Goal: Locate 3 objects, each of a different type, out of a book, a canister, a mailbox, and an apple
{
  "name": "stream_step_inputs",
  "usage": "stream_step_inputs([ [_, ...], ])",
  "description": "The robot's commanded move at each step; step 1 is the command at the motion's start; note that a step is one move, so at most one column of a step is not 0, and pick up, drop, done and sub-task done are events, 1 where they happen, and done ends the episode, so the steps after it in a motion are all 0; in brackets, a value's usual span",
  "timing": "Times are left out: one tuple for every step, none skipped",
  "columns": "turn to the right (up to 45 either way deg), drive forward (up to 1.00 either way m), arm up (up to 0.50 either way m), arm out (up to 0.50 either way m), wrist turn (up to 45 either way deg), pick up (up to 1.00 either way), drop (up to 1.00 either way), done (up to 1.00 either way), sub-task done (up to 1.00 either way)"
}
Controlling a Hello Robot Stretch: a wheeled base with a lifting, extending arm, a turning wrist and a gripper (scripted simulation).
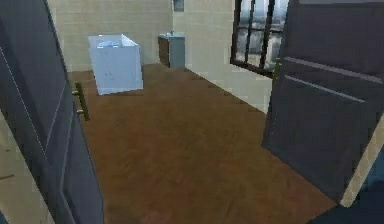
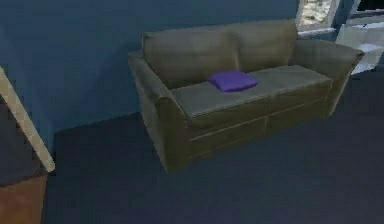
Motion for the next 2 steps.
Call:
stream_step_inputs([
  [0.0, 1.0, 0.0, 0.0, 0.0, 0.0, 0.0, 0.0, 0.0],
  [-6.0, 0.0, 0.0, 0.0, 0.0, 0.0, 0.0, 0.0, 0.0],
])
